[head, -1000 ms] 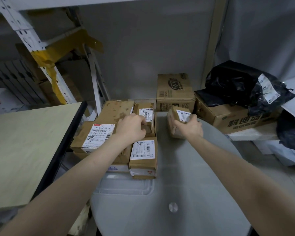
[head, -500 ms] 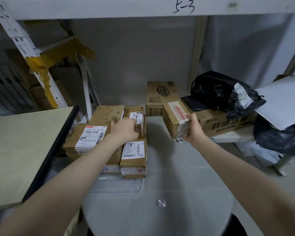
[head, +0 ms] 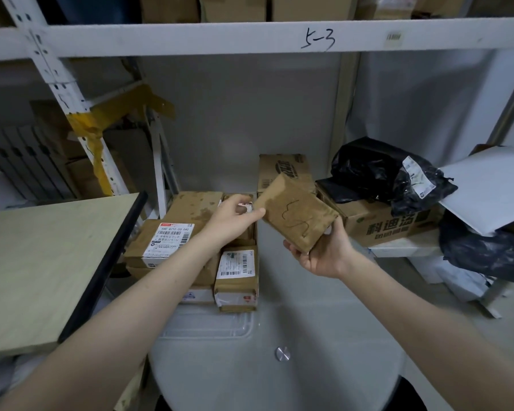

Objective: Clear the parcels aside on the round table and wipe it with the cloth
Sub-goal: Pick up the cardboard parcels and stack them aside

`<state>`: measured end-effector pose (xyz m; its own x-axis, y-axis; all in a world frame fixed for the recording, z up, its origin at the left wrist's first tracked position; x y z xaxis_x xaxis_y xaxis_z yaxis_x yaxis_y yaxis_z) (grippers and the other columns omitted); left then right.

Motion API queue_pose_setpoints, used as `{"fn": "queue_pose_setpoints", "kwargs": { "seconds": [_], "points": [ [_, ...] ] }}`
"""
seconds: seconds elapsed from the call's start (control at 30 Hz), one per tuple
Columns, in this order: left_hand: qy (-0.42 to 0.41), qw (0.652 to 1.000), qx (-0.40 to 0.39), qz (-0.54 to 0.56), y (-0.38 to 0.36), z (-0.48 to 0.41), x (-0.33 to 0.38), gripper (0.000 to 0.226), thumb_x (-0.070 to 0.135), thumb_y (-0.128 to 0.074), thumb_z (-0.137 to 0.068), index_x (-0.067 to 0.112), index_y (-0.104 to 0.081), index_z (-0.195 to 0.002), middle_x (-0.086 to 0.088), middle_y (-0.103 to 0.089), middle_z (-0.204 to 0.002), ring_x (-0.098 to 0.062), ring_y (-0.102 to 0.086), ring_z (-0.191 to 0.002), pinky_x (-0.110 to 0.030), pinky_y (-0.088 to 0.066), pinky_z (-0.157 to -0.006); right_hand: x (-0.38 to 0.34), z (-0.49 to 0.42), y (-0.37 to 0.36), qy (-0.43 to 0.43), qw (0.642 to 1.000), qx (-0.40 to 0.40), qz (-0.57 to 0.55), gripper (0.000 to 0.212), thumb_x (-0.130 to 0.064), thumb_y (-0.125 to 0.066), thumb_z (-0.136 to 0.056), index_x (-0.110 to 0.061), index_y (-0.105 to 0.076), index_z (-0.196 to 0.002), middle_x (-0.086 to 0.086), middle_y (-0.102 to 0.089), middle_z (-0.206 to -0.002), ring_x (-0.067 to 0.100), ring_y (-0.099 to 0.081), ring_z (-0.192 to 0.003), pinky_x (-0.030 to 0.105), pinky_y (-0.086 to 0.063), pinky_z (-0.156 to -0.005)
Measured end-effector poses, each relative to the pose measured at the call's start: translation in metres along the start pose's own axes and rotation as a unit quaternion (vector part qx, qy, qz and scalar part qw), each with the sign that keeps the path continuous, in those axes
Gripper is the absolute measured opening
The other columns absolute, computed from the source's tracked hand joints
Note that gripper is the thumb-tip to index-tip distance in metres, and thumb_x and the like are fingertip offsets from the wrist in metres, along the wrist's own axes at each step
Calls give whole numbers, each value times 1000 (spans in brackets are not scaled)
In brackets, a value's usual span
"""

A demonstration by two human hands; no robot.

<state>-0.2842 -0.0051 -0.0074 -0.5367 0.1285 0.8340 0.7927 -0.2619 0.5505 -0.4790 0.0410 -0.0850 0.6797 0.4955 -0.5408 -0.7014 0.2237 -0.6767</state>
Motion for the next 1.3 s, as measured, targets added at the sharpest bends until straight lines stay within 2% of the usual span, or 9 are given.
{"fn": "queue_pose_setpoints", "kwargs": {
  "seconds": [0.17, 0.3, 0.47, 0.6, 0.7, 0.8, 0.9, 1.1, 1.3],
  "points": [
    [38, 996, -68, 48, 1, 18, 0, 83, 57, -69, -74, 25, -37, -144, 3, -46, -141, -19, -48, -124, -34, -41, -93, 16, 9, -2, -68, 994, -82, 33, 96, -88, -36, -68, -6, -66, -108, 18, -64, -91, 23, -64, -62, 23, -52, -48],
    [13, 995, -95, 36, 0, 27, -1, 100, 57, -81, -56, 25, -41, -142, 6, -53, -136, -13, -54, -118, -32, -43, -101, 26, 18, -4, -102, 985, -128, 61, 91, -82, -42, -70, -1, -67, -103, 17, -63, -92, 23, -66, -63, 25, -54, -50],
    [29, 993, -113, 34, 4, 36, -5, 88, 58, -78, -49, 27, -53, -127, 3, -63, -123, -14, -61, -109, -39, -47, -101, 35, 25, -1, -109, 980, -156, 54, 92, -83, -37, -74, -5, -58, -119, 20, -60, -101, 27, -67, -72, 28, -55, -57],
    [-4, 1000, -5, 3, 5, 47, 4, 106, 53, -81, -61, 23, -29, -147, -3, -41, -147, -21, -44, -132, -41, -38, -109, 40, 35, -6, -84, 986, -126, 70, 83, -73, -42, -72, -4, -58, -117, 22, -63, -96, 29, -66, -67, 28, -54, -51],
    [-47, 985, 77, -148, 0, 60, 21, 135, 71, -77, -48, 29, -1, -152, -6, -20, -158, -29, -25, -144, -52, -28, -113, 44, 35, -10, -51, 993, -78, 72, 76, -68, -40, -77, -6, -57, -118, 19, -64, -96, 26, -65, -71, 26, -54, -51],
    [-79, 960, 82, -256, -9, 67, 29, 148, 75, -76, -42, 32, 17, -149, -12, -17, -157, -34, -22, -143, -57, -20, -115, 44, 35, -13, 0, 994, -47, 94, 67, -66, -38, -82, -13, -62, -114, 11, -68, -94, 21, -64, -81, 27, -53, -61],
    [-78, 968, 58, -230, -10, 66, 28, 150, 70, -80, -43, 34, 22, -147, -15, -22, -155, -35, -28, -141, -57, -24, -113, 40, 39, -18, 34, 992, -49, 110, 63, -64, -36, -84, -15, -63, -112, 10, -69, -91, 21, -64, -80, 28, -51, -67],
    [-55, 990, 92, -87, 19, 63, 10, 134, 54, -84, -54, 27, 3, -152, -6, -30, -155, -28, -38, -137, -46, -37, -109, 31, 47, -20, 42, 994, -72, 75, 64, -59, -50, -70, -13, -63, -113, 11, -68, -98, 23, -64, -81, 29, -52, -65],
    [-45, 993, 107, -15, 28, 71, -9, 48, 20, -68, -86, 14, -51, -130, -4, -62, -117, -16, -61, -103, -30, -50, -89, 47, 37, -1, -8, 986, -160, -54, 90, -83, -34, -75, -6, -60, -115, 19, -62, -93, 25, -66, -61, 26, -56, -46]
  ]
}}
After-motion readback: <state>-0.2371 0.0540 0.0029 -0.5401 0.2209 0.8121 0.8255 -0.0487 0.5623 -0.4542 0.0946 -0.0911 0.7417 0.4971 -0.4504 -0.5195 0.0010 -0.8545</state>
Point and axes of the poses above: each hand's wrist, its own z-axis away from the middle knuckle, its own y-axis out of the back of the hand, x = y × z, the point moved 2 cm from there along -z, towards the middle knuckle
